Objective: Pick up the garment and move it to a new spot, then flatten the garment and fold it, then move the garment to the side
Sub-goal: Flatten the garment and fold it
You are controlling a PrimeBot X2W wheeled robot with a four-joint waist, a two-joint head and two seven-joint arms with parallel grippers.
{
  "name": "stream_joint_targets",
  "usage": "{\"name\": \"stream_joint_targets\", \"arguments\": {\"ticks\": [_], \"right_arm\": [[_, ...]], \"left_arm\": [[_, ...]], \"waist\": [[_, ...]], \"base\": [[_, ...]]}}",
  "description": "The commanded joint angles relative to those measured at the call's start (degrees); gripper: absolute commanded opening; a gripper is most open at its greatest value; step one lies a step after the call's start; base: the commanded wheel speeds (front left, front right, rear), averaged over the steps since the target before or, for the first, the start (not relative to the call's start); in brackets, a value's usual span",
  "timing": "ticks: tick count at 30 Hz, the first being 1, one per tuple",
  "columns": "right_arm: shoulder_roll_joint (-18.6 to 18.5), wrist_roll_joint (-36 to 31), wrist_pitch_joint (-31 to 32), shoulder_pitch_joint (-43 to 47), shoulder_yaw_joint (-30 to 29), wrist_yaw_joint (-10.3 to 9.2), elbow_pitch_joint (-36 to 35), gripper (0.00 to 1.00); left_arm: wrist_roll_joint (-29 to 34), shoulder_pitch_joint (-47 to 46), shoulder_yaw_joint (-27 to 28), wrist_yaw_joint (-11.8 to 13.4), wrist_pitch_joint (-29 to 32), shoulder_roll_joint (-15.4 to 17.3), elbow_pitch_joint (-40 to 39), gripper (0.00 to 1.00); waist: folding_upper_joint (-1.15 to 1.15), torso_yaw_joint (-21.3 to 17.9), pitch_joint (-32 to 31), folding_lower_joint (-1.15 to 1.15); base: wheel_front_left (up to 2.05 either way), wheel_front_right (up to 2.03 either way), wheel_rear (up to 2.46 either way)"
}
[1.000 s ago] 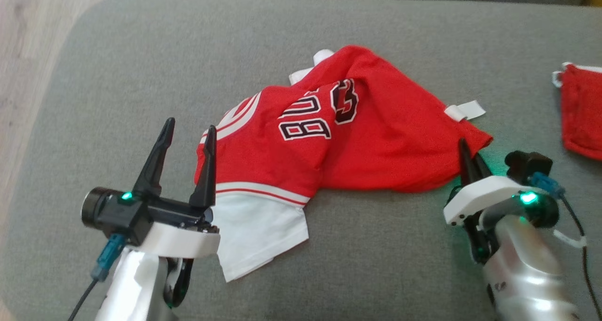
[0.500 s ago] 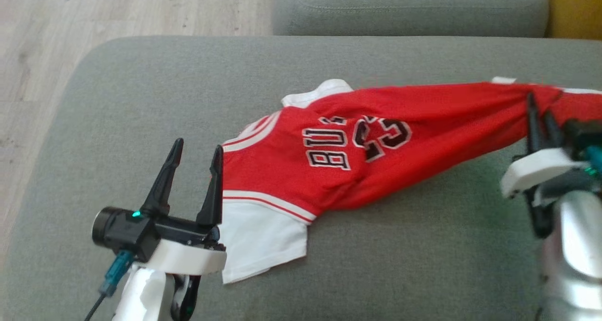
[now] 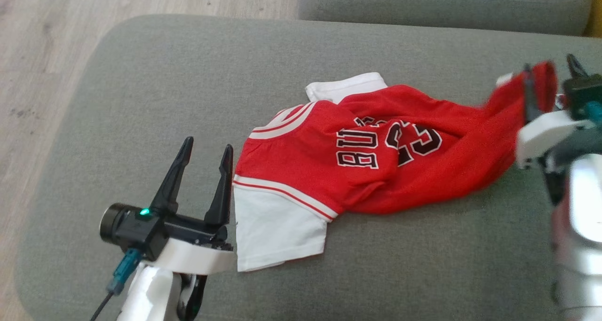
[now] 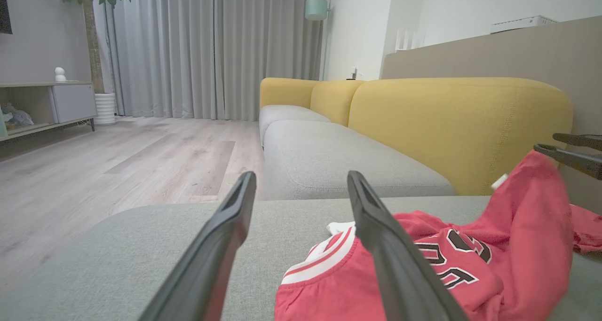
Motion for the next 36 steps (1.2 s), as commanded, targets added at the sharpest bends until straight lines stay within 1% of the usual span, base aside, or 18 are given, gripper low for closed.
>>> {"name": "stream_joint_targets", "arguments": {"ticks": [1,5,8,10,12,15,18,21,25,27,29,30,33,36], "right_arm": [[1.2,0.4,-1.2,-1.8,1.2,-0.05,-1.5,1.00],[4.6,3.5,-5.6,0.0,1.2,-0.05,-2.3,1.00],[6.0,7.5,-9.1,3.3,2.4,-0.05,-4.2,1.00],[6.3,11.0,-10.4,6.5,4.6,-0.05,-5.8,1.00],[6.3,16.3,-11.2,10.1,7.0,-0.05,-7.6,1.00],[6.3,22.3,-11.9,15.9,9.4,-0.05,-10.1,1.00],[6.3,26.0,-12.3,21.2,11.6,-0.05,-11.6,1.00],[6.3,27.7,-12.4,24.0,12.0,-0.05,-11.5,1.00],[6.3,29.9,-11.2,23.8,12.2,-0.05,-10.3,1.00],[6.3,32.8,-9.9,22.6,12.1,-0.05,-9.0,1.00],[6.3,38.0,-8.0,20.8,11.8,-0.05,-6.4,1.00],[6.3,38.0,-8.0,20.8,11.8,-0.05,-6.4,1.00],[6.3,40.9,-5.1,17.1,11.6,-0.05,-1.0,1.00],[6.3,40.6,-3.5,13.3,10.9,-0.05,5.0,1.00]], "left_arm": [[0.4,-3.0,1.4,-0.2,-0.3,0.4,-1.7,1.00],[0.4,-3.7,1.4,-0.2,-0.3,1.1,-1.4,1.00],[0.2,-3.8,1.7,-0.2,-0.3,1.5,-1.3,1.00],[0.1,-3.7,1.9,-0.2,-0.3,1.7,-1.2,1.00],[0.1,-3.5,1.8,-0.2,-0.3,1.8,-1.1,1.00],[0.0,-3.2,1.6,-0.2,-0.3,1.8,-1.0,1.00],[0.0,-3.1,1.4,-0.2,-0.3,1.8,-0.8,1.00],[0.0,-3.0,1.3,-0.2,-0.3,1.7,-0.7,1.00],[-0.1,-3.3,1.0,-0.2,-0.3,1.6,-0.7,1.00],[-0.2,-3.6,0.6,-0.2,-0.3,1.7,-0.8,1.00],[-0.3,-4.0,0.2,-0.2,-0.3,1.8,-1.0,1.00],[-0.3,-4.0,0.2,-0.2,-0.3,1.8,-1.0,1.00],[-0.5,-4.5,-0.2,-0.2,-0.3,1.8,-1.0,1.00],[-0.7,-5.0,-0.7,-0.2,-0.3,2.0,-0.8,1.00]], "waist": [[0.00,-0.4,0.2,0.00],[0.00,-2.1,0.2,0.00],[0.00,-3.7,0.0,0.00],[0.00,-5.0,-0.1,0.00],[0.00,-6.2,0.0,0.00],[0.00,-7.7,0.3,0.00],[0.00,-8.7,0.5,0.00],[0.00,-9.2,0.7,0.00],[0.00,-9.1,1.1,0.00],[0.00,-8.5,1.6,0.00],[0.00,-7.8,2.2,0.00],[0.00,-7.8,2.2,0.00],[0.00,-6.4,3.4,0.00],[0.00,-5.0,4.5,0.00]], "base": [[0.00,0.00,0.00],[0.00,0.00,0.00],[0.00,0.00,0.00],[0.00,0.00,0.00],[0.00,0.00,0.00],[0.00,0.00,0.00],[0.00,0.00,0.00],[0.00,0.00,0.00],[0.00,0.00,0.00],[0.00,0.00,0.00],[0.00,0.00,0.00],[0.00,0.00,0.00],[0.00,0.00,0.00],[0.00,0.00,0.00]]}}
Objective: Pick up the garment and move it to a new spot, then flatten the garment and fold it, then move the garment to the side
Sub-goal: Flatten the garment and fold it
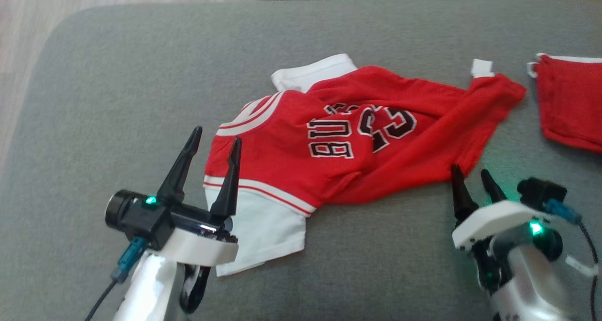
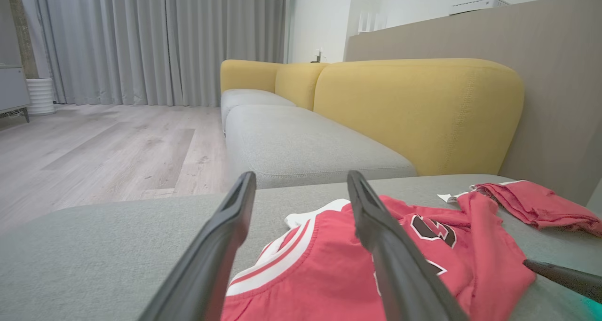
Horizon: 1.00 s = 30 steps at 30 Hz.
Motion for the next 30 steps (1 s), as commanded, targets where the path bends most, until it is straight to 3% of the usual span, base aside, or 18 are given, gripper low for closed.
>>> {"name": "stream_joint_targets", "arguments": {"ticks": [1,5,6,7,13,18,23,30], "right_arm": [[-0.2,-0.4,0.5,-2.6,1.1,-0.04,0.5,1.00],[-0.2,-2.7,1.7,-6.2,1.9,-0.04,7.4,1.00],[-0.2,-2.7,1.8,-6.8,2.9,-0.04,8.6,0.62],[-0.2,-2.7,1.6,-7.2,3.8,-0.04,9.4,0.01],[-0.2,-5.3,-2.9,-8.1,4.6,-0.04,11.0,0.00],[-0.2,-14.4,-5.5,-6.9,-2.1,-0.04,7.2,0.00],[-1.2,-23.2,-1.7,-4.2,-8.2,-0.04,-2.7,0.00],[-7.3,-30.4,8.2,-1.9,-10.0,-0.04,-18.5,0.00]], "left_arm": [[-0.4,-2.8,1.3,0.1,-0.3,1.2,-1.8,1.00],[-0.6,-3.5,1.3,0.1,-0.3,1.5,-1.6,1.00],[-0.6,-3.6,1.3,0.1,-0.3,1.5,-1.6,1.00],[-0.7,-3.6,1.4,0.1,-0.3,1.5,-1.6,1.00],[-0.4,-2.8,2.6,0.1,-0.3,1.5,-1.4,1.00],[-0.1,-1.6,3.3,0.1,-0.3,1.0,-1.5,1.00],[0.2,-0.1,3.5,0.1,-0.3,0.3,-1.5,1.00],[0.2,0.8,3.3,0.1,-0.3,-0.9,-1.7,1.00]], "waist": [[0.00,1.3,1.1,0.00],[0.00,2.7,1.6,0.00],[0.00,2.9,1.6,0.00],[0.00,3.1,1.5,0.00],[0.00,1.7,0.1,0.00],[0.00,-1.1,-3.0,0.00],[0.00,-2.6,-6.5,0.00],[0.00,-2.2,-8.3,0.00]], "base": [[0.00,0.00,0.00],[0.00,0.00,0.00],[0.00,0.00,0.00],[0.00,0.00,0.00],[0.00,0.00,0.00],[0.00,0.00,0.00],[0.00,0.00,0.00],[0.00,0.00,0.00]]}}
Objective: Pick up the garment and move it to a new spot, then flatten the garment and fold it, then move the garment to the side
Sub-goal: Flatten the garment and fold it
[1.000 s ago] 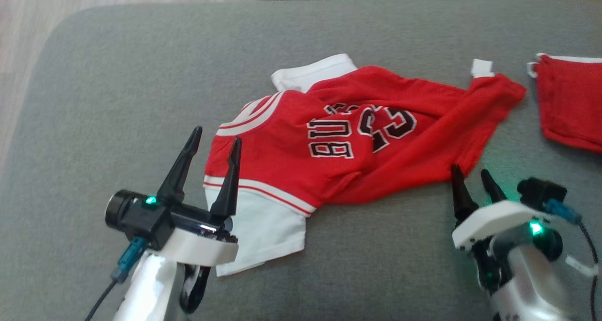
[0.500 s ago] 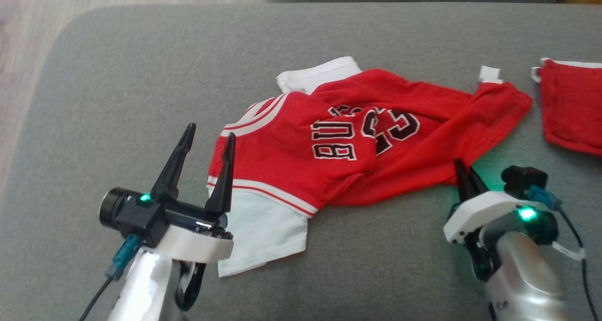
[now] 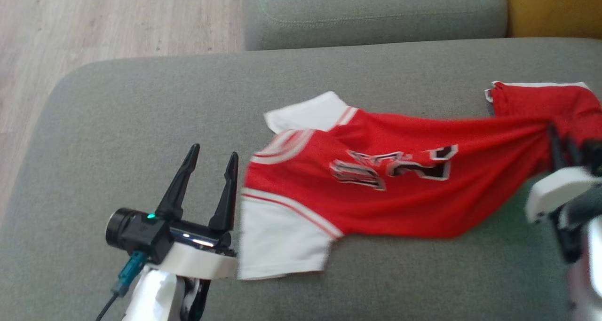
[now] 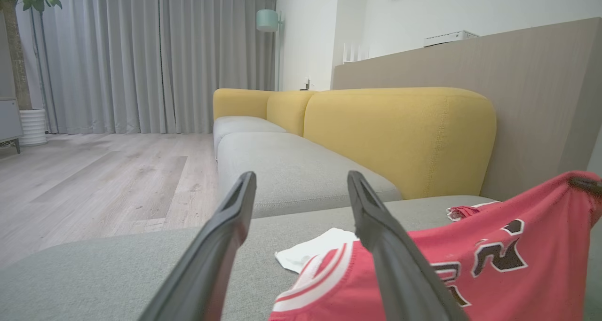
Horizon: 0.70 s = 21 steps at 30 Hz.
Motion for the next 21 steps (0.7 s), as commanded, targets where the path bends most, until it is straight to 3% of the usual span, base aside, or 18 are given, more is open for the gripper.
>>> {"name": "stream_joint_targets", "arguments": {"ticks": [1,4,5,6,14,21], "right_arm": [[-1.7,-1.0,1.5,-1.2,1.1,-0.04,-3.9,0.00],[-3.0,-2.1,4.2,-0.8,1.0,-0.04,-7.1,0.00],[-2.8,-2.2,4.8,-0.6,0.7,-0.04,-7.8,0.18],[-2.3,-2.3,5.4,-0.4,0.6,-0.04,-8.3,1.00],[3.5,-2.9,4.5,2.5,0.3,-0.04,-12.7,1.00],[6.1,6.2,-4.3,6.7,5.7,-0.04,-16.6,1.00]], "left_arm": [[0.1,-1.8,2.2,0.1,-0.3,-0.1,-2.0,1.00],[0.0,-1.8,2.3,0.1,-0.3,-0.3,-2.2,1.00],[0.0,-1.8,2.4,0.1,-0.3,-0.3,-2.2,1.00],[0.0,-1.9,2.4,0.1,-0.3,-0.4,-2.3,1.00],[0.1,-2.1,2.7,0.1,-0.3,0.1,-2.5,1.00],[0.0,-2.7,2.8,0.1,-0.3,1.1,-2.7,1.00]], "waist": [[0.00,0.4,0.0,0.01],[0.00,1.0,0.3,0.01],[0.00,1.1,0.5,0.01],[0.00,1.2,0.7,0.01],[0.00,0.5,2.5,0.01],[0.00,-2.2,3.6,0.01]], "base": [[0.00,0.00,0.00],[0.00,0.00,0.00],[0.00,0.00,0.00],[0.00,0.00,0.00],[0.00,0.00,0.00],[0.00,0.00,0.00]]}}
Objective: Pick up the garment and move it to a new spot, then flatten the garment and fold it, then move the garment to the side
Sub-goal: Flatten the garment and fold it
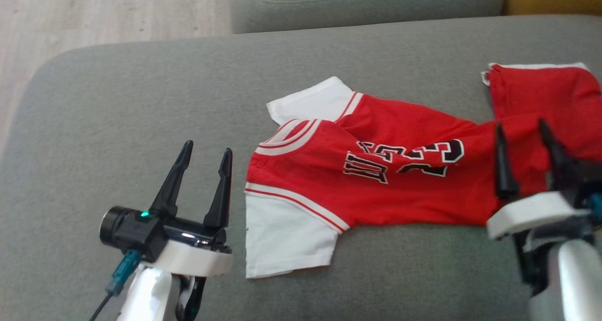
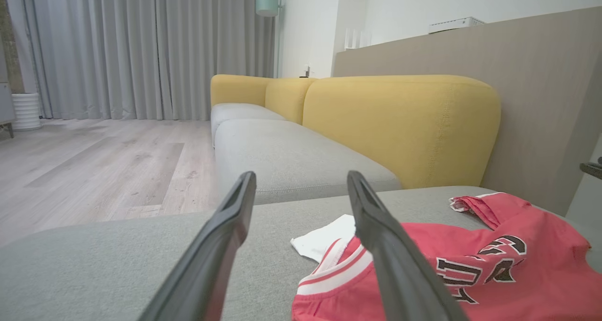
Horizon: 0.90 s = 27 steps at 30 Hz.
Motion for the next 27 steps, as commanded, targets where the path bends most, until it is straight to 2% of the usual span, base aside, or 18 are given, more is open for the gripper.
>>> {"name": "stream_joint_targets", "arguments": {"ticks": [1,8,12,15,20,24,27], "right_arm": [[-0.2,3.7,-2.3,0.0,3.1,-0.04,-2.2,1.00],[-0.2,9.7,-10.1,2.8,8.6,-0.04,-0.4,1.00],[-0.2,10.5,-11.8,1.8,9.3,-0.04,1.0,1.00],[-0.2,11.2,-12.7,0.6,9.9,-0.04,1.3,1.00],[-0.2,12.8,-14.1,-1.6,12.0,-0.04,2.4,1.00],[-0.2,14.6,-15.0,-3.2,13.8,-0.04,3.1,1.00],[-0.2,15.8,-15.4,-3.9,14.9,-0.04,3.4,1.00]], "left_arm": [[0.0,-2.7,1.7,0.1,-0.3,1.0,-2.2,1.00],[-1.5,-6.1,-1.2,0.1,-0.3,3.8,-1.3,1.00],[-4.6,-14.2,-7.7,0.1,0.7,8.8,0.6,1.00],[-9.6,-23.5,-14.3,0.1,6.3,13.9,2.7,1.00],[-22.9,-38.2,-26.7,0.1,18.5,22.4,6.0,1.00],[-31.6,-45.5,-34.9,0.1,26.3,28.5,9.2,1.00],[-34.6,-48.9,-40.0,0.1,29.5,32.3,12.2,1.00]], "waist": [[0.00,-1.1,0.5,0.00],[0.00,-4.4,2.8,0.00],[0.00,-6.3,5.3,0.00],[0.00,-7.9,7.7,0.00],[0.00,-11.4,12.1,0.00],[0.00,-14.6,15.1,0.00],[0.00,-16.7,16.9,0.00]], "base": [[0.00,0.00,0.00],[0.00,0.00,0.00],[0.00,0.00,0.00],[0.00,0.00,0.00],[0.00,0.00,0.00],[0.00,0.00,0.00],[0.00,0.00,0.00]]}}
